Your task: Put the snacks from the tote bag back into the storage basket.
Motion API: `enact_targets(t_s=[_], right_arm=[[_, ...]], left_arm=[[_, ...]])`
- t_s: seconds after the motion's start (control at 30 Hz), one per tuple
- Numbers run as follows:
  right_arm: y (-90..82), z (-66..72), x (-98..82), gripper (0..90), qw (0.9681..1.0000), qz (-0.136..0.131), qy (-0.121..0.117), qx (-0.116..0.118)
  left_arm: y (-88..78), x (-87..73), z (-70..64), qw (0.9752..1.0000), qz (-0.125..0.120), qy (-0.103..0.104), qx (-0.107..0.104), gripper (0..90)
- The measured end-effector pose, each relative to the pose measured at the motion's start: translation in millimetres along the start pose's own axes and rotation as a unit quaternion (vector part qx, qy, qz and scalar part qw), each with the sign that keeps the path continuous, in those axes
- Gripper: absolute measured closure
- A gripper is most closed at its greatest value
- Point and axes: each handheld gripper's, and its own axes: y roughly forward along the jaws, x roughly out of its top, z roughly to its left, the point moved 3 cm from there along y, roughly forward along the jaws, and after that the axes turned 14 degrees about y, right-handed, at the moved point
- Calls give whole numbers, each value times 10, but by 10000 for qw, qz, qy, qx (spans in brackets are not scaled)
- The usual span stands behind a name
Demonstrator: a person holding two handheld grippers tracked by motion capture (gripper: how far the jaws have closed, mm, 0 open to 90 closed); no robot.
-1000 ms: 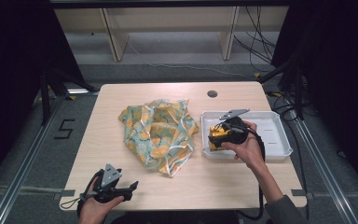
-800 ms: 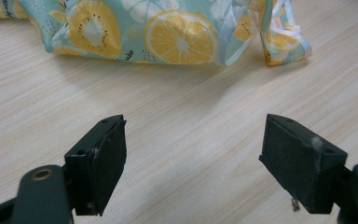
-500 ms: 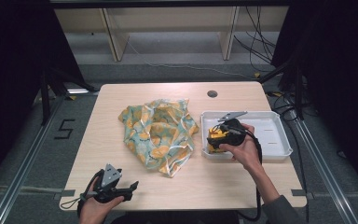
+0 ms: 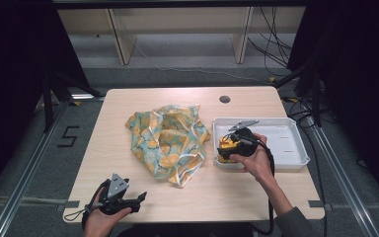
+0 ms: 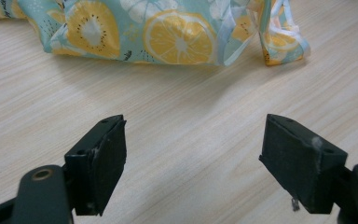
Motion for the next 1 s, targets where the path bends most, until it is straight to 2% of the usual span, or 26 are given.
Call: enact_targets(t_s=[0.03,0.13,0.17,0.2,0.23,0.27,0.3,0.47,0.5,0.57,0.6,0.7,0.73,0.8,0.83,0.9,0.93,1.0], right_arm=[[-17,-11,8,196,9999,68,-74,-21],[-1,-17,13,196,9999,-56,-91,-26],[-10,-24,7,196,9999,-21,-124,-57],[-13,1,-7,196,10000,39,77,-35],[-25,-3,-3,195,9999,72,99,-36],[-15,-28,0,195,9999,-1,-82,-62],[-26,-3,-11,195,9999,58,74,-35],[-27,3,-25,194,9999,-18,99,-110],[-8,-1,-30,194,9998,-137,63,-135],[-17,-12,-35,193,9999,-101,-26,-104],[-24,2,-37,193,9999,-71,80,-90],[-28,7,-45,192,9999,-68,88,-93],[-29,8,-46,191,9999,-74,75,-98],[-34,13,-46,190,9998,-143,78,-105],[-47,9,-42,186,9998,-175,52,-88],[-89,15,-20,179,9994,-329,80,-28],[-134,30,-5,182,9992,-338,189,19],[-200,6,34,185,9982,-593,24,83]], left_arm=[[-1,0,-1,10000,-2,4,0,218],[-1,1,-1,10000,2,0,0,218],[-1,1,-2,10000,-2,7,3,218],[-1,0,-2,10000,6,8,-2,218],[-1,0,-2,10000,8,13,-1,218],[-1,0,-2,10000,8,13,-1,218],[-1,0,-2,10000,8,13,-1,218],[0,0,-6,10000,8,15,-13,218],[1,1,-6,10000,5,15,-10,218],[22,8,-34,9997,-106,-215,-1,218],[21,7,-33,9997,-99,-201,-4,218],[16,7,-27,9999,-87,-143,6,218],[20,6,-33,9997,-97,-204,-8,218],[20,7,-32,9998,-96,-201,-5,218],[31,13,-41,9995,-161,-275,27,218],[28,13,-38,9996,-155,-236,34,218],[18,8,-28,9998,-100,-156,12,218],[20,11,-27,9998,-118,-136,17,218]])
